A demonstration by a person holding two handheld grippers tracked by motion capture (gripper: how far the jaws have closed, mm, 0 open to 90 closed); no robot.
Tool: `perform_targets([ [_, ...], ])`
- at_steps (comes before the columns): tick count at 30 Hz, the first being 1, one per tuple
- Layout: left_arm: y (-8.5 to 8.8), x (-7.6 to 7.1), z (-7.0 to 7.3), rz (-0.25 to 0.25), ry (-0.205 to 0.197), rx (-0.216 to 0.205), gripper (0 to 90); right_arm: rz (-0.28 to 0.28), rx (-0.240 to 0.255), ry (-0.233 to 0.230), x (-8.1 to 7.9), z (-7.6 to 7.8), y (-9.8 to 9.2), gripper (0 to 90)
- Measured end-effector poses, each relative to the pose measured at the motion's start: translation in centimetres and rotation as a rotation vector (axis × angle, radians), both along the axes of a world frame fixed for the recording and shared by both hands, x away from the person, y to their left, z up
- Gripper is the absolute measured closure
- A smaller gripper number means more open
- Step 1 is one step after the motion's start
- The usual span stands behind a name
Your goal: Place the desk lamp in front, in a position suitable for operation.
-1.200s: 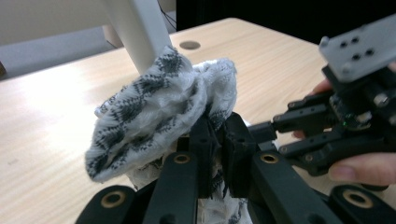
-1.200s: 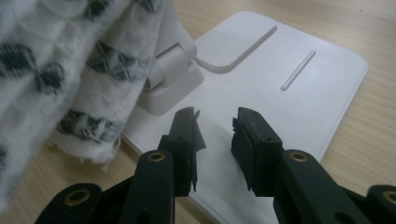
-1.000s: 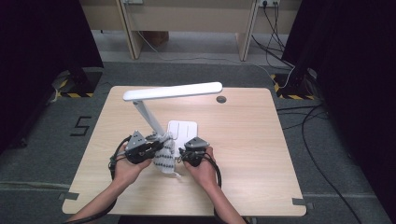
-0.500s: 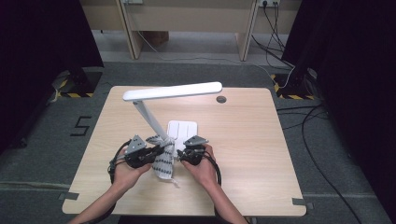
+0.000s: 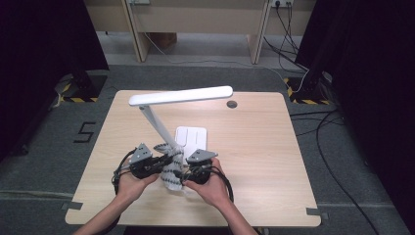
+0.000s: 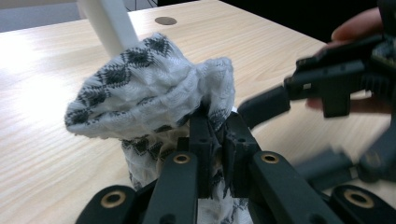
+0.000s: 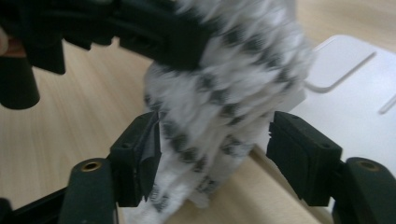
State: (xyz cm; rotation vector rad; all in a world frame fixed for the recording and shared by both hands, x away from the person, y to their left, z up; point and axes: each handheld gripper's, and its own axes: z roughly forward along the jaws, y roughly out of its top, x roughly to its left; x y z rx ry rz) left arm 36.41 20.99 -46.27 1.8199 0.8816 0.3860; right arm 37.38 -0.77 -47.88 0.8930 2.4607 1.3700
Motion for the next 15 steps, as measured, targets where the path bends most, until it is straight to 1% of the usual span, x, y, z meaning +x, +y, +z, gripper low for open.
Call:
perform_targets([
  [2,-0.2,-0.1,0.1,-0.003,0.007,-0.008,83.4,0.011,-0.011,0.0,-0.3,-0.3,0.4,30.2],
  [3,-0.2,-0.1,0.1,-0.006,0.011,-0.019,83.4,0.006,-0.008,-0.001,-0.4,-0.4,0.6,28.6],
  [4,-0.4,-0.2,0.0,-0.01,0.018,-0.028,83.4,0.007,-0.011,-0.009,-0.5,-0.5,0.7,24.9],
  [5,-0.4,-0.2,0.0,-0.011,0.021,-0.032,83.4,0.002,-0.007,-0.029,-0.5,-0.6,0.9,20.9],
  [7,-0.6,-0.3,0.0,-0.014,0.029,-0.046,83.3,-0.01,-0.007,-0.053,-0.5,-0.6,1.2,16.7],
  [11,-1.1,-0.4,0.1,-0.024,0.039,-0.075,83.3,-0.035,-0.016,-0.078,-0.5,-0.7,1.5,15.5],
  [12,-1.1,-0.4,0.1,-0.026,0.041,-0.075,83.4,-0.04,-0.016,-0.086,-0.5,-0.7,1.5,15.5],
  [15,-1.4,-0.5,0.1,-0.042,0.06,-0.097,83.4,-0.048,-0.017,-0.1,-0.4,-0.8,1.5,16.2],
])
